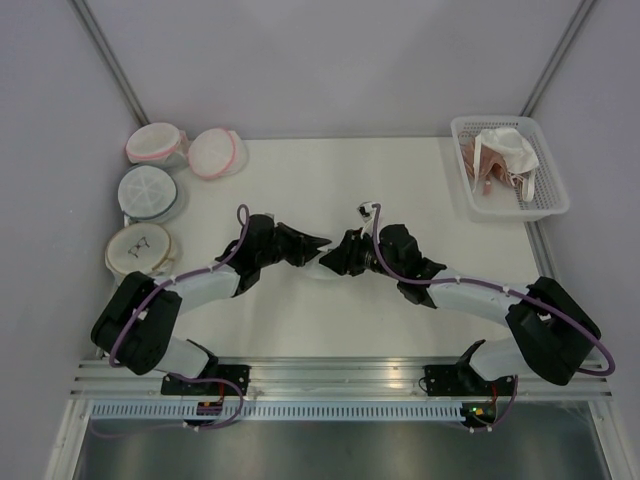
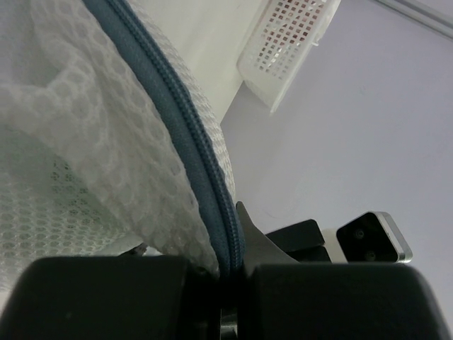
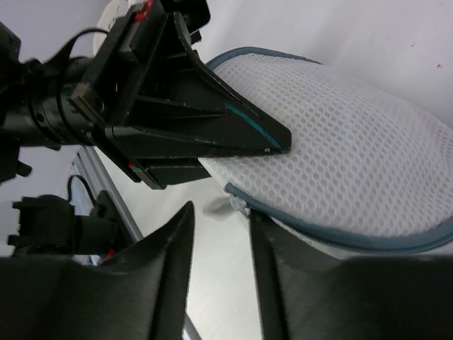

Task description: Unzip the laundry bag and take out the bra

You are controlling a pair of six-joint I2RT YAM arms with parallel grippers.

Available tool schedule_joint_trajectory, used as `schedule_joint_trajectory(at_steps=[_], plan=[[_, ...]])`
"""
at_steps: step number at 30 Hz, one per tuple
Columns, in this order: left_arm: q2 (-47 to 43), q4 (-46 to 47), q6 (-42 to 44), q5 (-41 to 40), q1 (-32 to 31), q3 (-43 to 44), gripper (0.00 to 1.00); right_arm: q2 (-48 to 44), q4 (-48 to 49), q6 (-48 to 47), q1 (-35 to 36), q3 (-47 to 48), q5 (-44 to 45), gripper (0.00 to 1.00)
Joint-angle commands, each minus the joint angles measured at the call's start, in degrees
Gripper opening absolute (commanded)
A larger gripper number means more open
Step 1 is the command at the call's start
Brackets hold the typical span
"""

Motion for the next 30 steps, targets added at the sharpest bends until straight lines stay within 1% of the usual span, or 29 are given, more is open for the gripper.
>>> schedule_joint_trajectory(at_steps=[1, 3, 4, 7, 10, 11, 12, 13, 14, 15, 16, 17, 18, 20, 21, 24, 25, 26, 27, 30], plan=[[-2.19, 0.26, -2.20, 0.80, -0.88, -1.34, 0.02, -1.04, 5.20, -0.49, 0.26, 2.49, 1.49, 0.39], [-2.36, 0.26, -1.85, 0.80, -0.88, -2.21, 0.02, -1.56, 4.94, -0.66, 0.26, 2.31, 1.58, 0.33], [-2.37, 0.35, -1.93, 0.88, -0.88, -2.48, 0.02, -1.83, 4.51, -0.93, 0.26, 2.31, 1.67, 0.26], [-2.28, 1.32, -2.11, 1.06, -0.88, -3.71, 0.02, -2.97, 3.28, -1.45, 0.26, 1.87, 2.54, 0.13], [-2.45, 2.11, -2.20, 1.06, -0.88, -4.51, 0.02, -4.29, 1.17, -2.24, 0.35, 1.43, 3.16, 0.06], [-2.71, 2.11, -2.11, 0.97, -0.88, -4.85, 0.02, -5.16, 0.47, -2.42, 0.43, 1.17, 3.51, 0.05], [-2.80, 2.20, -2.02, 0.80, -0.88, -5.03, 0.02, -5.78, -1.63, -2.60, 0.43, 1.08, 4.04, 0.04], [-2.98, 2.54, -1.76, 0.62, -0.79, -5.12, 0.02, -6.22, -3.22, -3.12, 0.35, 0.99, 4.65, 0.01], [-3.24, 2.46, -0.89, 0.71, -0.70, -5.03, 0.02, -6.92, -5.06, -3.65, 0.35, 1.43, 5.35, 0.00], [-3.51, 2.37, -0.44, 0.79, -0.70, -5.03, 0.02, -7.19, -10.12, -4.35, 0.35, 1.95, 6.49, 0.00], [-3.77, 2.29, 0.17, 0.97, -0.62, -5.03, 0.02, -7.37, -12.87, -4.96, 0.35, 2.65, 7.46, 0.00], [-3.95, 1.94, 2.27, 1.32, -0.35, -4.86, 0.02, -7.89, -15.60, -6.28, 0.35, 3.70, 8.43, 0.00], [-4.30, 1.15, 3.42, 1.58, -0.18, -4.68, 0.02, -8.16, -20.41, -7.07, 0.35, 4.15, 10.26, 0.00], [-4.47, -0.52, 6.40, 2.38, 0.18, -5.12, 0.02, -8.86, -24.66, -8.91, 0.35, 4.94, 12.29, 0.00], [-4.47, -0.79, 7.46, 3.42, 0.52, -5.38, 0.02, -8.86, -29.29, -9.45, 0.35, 5.38, 13.09, 0.00], [-3.95, -0.26, 12.03, 5.53, 1.40, -6.18, 0.02, -8.86, -36.51, -10.68, 0.35, 7.31, 17.13, 0.00], [-3.43, -1.05, 13.70, 7.46, 1.67, -5.83, 0.02, -8.95, -37.85, -10.68, 0.43, 7.93, 19.75, 0.00], [-3.07, -1.84, 17.63, 8.35, 2.02, -4.95, 0.02, -8.86, -39.17, -10.86, 0.35, 8.37, 20.82, 0.00], [-2.72, -3.50, 19.93, 10.27, 2.20, -4.42, 0.02, -8.69, -41.09, -11.03, 0.35, 8.63, 21.61, 0.00], [-2.19, -5.10, 27.67, 12.57, 2.64, -3.10, 0.02, -6.32, -44.70, -11.30, 0.35, 10.30, 24.42, 0.00]])
